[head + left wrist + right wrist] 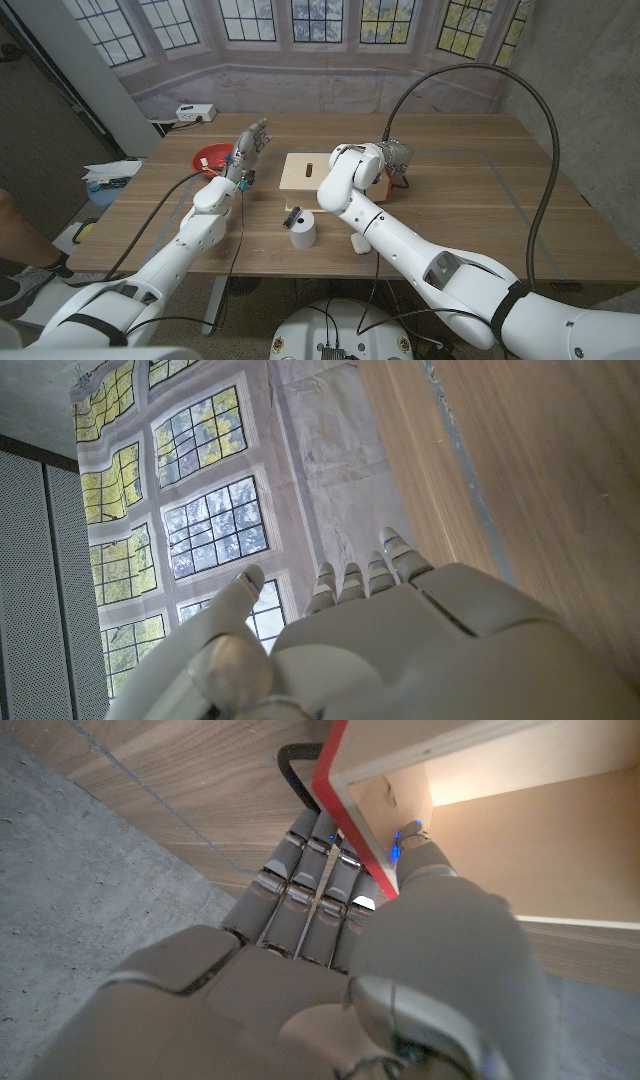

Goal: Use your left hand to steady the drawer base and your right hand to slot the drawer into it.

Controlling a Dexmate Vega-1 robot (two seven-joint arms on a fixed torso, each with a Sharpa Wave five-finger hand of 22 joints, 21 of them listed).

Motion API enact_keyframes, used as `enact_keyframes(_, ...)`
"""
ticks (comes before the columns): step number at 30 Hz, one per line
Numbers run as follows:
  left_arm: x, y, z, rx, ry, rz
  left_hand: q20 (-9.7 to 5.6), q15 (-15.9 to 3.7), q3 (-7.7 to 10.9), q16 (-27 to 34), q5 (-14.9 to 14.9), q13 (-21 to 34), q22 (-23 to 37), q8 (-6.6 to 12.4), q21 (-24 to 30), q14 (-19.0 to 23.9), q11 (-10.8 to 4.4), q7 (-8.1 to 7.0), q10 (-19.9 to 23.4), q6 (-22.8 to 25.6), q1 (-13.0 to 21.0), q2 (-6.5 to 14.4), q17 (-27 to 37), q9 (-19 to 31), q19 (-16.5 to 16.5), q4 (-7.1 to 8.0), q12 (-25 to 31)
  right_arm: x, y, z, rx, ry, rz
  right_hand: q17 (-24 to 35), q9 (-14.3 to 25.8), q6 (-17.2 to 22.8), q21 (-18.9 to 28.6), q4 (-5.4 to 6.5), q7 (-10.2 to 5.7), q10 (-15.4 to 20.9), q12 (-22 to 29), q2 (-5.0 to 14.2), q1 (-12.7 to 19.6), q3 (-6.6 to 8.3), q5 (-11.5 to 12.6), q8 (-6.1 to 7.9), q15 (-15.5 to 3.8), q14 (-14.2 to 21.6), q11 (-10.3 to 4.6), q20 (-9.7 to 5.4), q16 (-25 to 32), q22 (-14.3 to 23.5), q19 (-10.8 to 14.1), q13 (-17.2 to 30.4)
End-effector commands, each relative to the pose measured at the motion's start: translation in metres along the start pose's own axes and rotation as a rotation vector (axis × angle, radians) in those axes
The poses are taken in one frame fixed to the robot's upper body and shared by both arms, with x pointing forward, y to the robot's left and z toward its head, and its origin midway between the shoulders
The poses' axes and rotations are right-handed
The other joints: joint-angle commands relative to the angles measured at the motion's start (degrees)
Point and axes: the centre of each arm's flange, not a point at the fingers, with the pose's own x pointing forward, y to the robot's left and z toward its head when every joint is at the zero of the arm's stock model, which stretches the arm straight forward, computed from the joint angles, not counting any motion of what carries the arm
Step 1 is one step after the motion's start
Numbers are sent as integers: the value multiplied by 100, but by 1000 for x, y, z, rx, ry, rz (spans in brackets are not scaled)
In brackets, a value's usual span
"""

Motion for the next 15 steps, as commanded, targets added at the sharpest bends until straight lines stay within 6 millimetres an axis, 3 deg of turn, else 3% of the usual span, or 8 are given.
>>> enact_keyframes(1, -1, -3, 1, -6, -8, -17, 2, 20, 44, -18, 11, 29, 14, -6, 16, 45, 37, 16, 41, 55, 15, 0, 8, 34, 29, -10, 27, -2, 5, 3, 13, 0, 14, 4, 28, 24, 17, -21, 15, -5, 20, 67, 18, 0, 6, -19, -453, 27, 29, 44, -3, 6, 43, 14)
enact_keyframes(15, -41, -20, 2, -33, 36, -18, 12, 33, 61, -12, 11, 30, 15, 13, 23, 71, 52, 11, 96, 123, 10, 5, 11, 35, 51, -11, 42, 3, 9, 0, 18, 4, 21, 2, 27, 21, 8, -38, 34, -18, 16, 75, 41, 5, 9, -44, -464, 32, 41, 44, -14, 6, 43, 27)
